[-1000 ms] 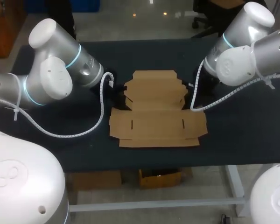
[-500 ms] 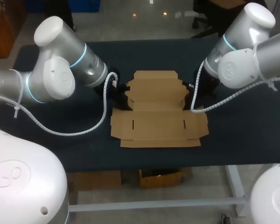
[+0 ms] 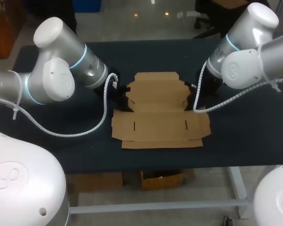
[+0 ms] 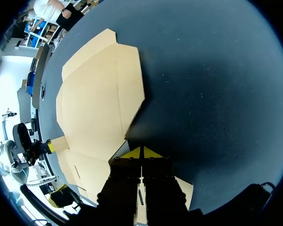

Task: Assemble the packaging by folding the flat box into shape, placing the metal phone stand inside, and closing the box properly

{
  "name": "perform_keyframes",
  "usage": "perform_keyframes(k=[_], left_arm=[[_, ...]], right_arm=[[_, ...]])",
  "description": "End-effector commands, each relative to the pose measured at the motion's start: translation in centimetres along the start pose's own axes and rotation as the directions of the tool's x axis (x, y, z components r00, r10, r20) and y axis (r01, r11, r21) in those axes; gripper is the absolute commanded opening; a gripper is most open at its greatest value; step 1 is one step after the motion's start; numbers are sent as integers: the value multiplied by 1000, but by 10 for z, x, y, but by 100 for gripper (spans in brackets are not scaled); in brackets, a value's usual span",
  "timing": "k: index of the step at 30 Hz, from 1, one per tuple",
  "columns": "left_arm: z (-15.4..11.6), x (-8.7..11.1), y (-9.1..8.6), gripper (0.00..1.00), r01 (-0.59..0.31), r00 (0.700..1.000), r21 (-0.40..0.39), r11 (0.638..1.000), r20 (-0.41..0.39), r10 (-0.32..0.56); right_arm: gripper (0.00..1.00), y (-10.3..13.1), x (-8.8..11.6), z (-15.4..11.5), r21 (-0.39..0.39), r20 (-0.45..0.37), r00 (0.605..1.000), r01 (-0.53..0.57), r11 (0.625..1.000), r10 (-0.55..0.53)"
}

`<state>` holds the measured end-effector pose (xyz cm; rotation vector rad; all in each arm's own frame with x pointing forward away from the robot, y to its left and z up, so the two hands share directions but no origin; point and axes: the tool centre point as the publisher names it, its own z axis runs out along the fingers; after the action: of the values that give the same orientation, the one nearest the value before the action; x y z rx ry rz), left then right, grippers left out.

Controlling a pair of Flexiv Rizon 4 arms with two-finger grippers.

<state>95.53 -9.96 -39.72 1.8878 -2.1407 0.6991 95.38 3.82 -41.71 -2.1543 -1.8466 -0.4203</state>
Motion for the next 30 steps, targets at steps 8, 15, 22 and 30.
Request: perform_keyframes(k=[8, 15, 22, 30], left_arm=[[-3, 8, 1, 0, -5, 1000, 9, 1000, 20, 5], [-3, 11, 2, 0, -15, 1000, 10, 1000, 16, 15], [-4, 12, 2, 0, -18, 1000, 14, 1000, 21, 18], [-1, 15, 2, 0, -22, 1000, 8, 1000, 21, 22]], right_arm=[[0, -1, 3, -4, -12, 9, 1000, 2, 1000, -2], [0, -4, 3, -6, -24, 15, 1000, -4, 1000, 4], [0, -5, 2, -9, -38, 16, 1000, -12, 999, 13], [0, -3, 5, -5, -31, 24, 1000, -10, 999, 11]])
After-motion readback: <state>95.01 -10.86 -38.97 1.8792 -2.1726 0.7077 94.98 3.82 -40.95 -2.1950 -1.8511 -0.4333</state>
